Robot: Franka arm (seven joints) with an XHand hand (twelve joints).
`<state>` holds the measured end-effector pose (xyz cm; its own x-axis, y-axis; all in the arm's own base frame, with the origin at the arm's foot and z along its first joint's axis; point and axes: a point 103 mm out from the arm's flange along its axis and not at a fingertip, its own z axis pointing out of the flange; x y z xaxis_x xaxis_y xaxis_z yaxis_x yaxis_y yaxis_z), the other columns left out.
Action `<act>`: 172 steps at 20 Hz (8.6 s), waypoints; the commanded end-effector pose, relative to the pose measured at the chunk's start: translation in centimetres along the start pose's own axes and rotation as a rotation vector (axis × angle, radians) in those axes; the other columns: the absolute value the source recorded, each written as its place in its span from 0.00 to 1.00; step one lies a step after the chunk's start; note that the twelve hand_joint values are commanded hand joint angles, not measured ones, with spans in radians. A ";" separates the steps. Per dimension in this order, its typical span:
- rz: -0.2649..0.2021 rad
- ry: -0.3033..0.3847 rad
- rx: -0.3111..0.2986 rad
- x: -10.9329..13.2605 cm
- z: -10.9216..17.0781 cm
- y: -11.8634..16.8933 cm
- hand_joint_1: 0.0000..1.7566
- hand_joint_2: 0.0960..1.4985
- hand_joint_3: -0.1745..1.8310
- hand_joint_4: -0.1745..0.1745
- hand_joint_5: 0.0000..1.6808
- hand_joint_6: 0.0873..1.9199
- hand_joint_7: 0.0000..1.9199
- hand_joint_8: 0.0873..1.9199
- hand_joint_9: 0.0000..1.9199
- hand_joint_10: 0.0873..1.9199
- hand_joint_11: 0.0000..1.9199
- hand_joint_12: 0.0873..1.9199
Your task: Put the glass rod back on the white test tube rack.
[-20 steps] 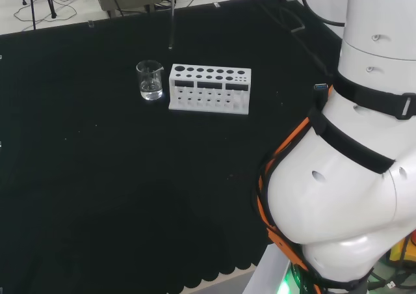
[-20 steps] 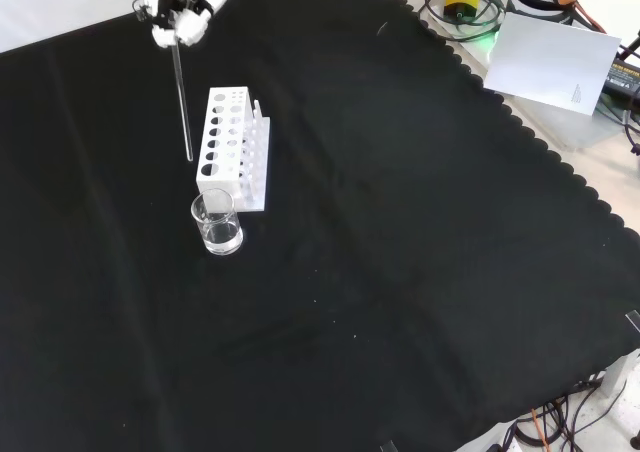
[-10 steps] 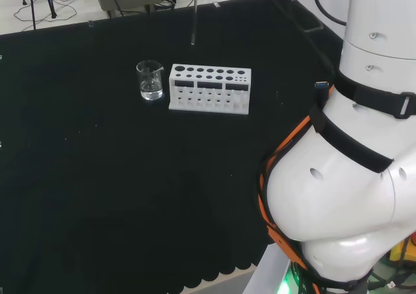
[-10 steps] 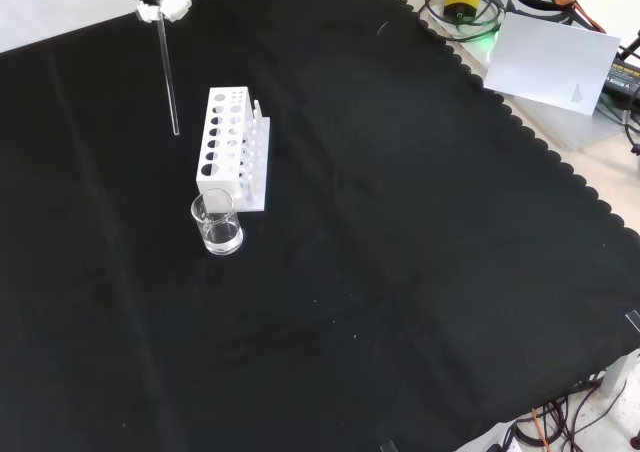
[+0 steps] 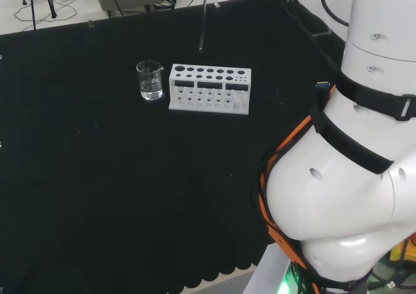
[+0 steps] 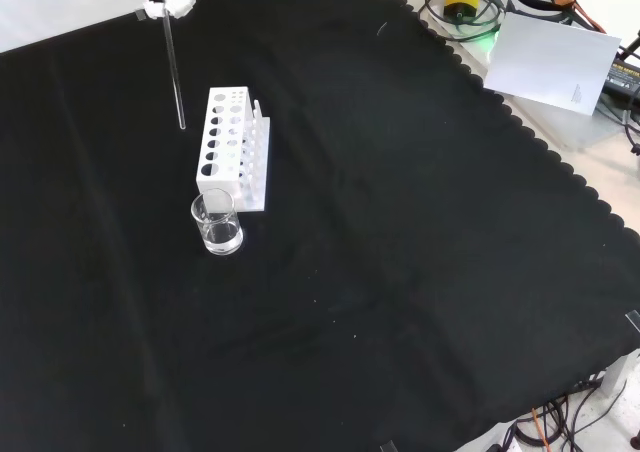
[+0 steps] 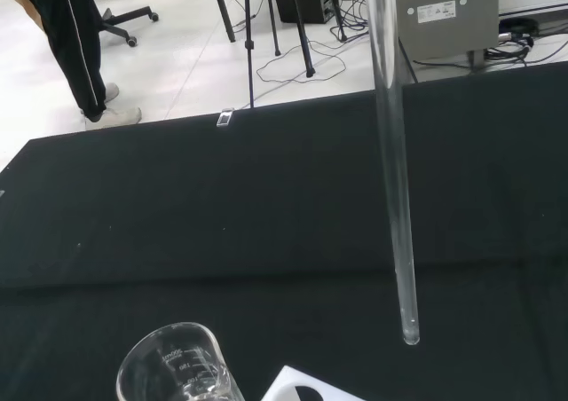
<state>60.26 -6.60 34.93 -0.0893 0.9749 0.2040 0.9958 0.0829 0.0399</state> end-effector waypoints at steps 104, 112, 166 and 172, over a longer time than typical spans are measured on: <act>-0.033 -0.002 0.047 1.6 3.7 -3.2 0.74 0.68 0.09 0.00 0.73 0.09 0.58 0.56 0.91 0.38 0.64 0.39; -0.028 0.007 0.049 1.6 3.8 -3.1 0.74 0.68 0.09 0.00 0.73 0.09 0.58 0.56 0.91 0.38 0.64 0.39; -0.054 0.041 0.160 -0.1 11.0 -2.1 0.74 0.68 0.09 0.00 0.73 0.09 0.58 0.56 0.91 0.38 0.64 0.39; -0.067 0.049 0.170 0.0 11.3 -2.2 0.74 0.67 0.08 0.00 0.73 0.09 0.60 0.53 0.92 0.38 0.65 0.39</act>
<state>58.35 -4.54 23.89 -0.1479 0.9566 0.2512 0.9778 0.1796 -0.1082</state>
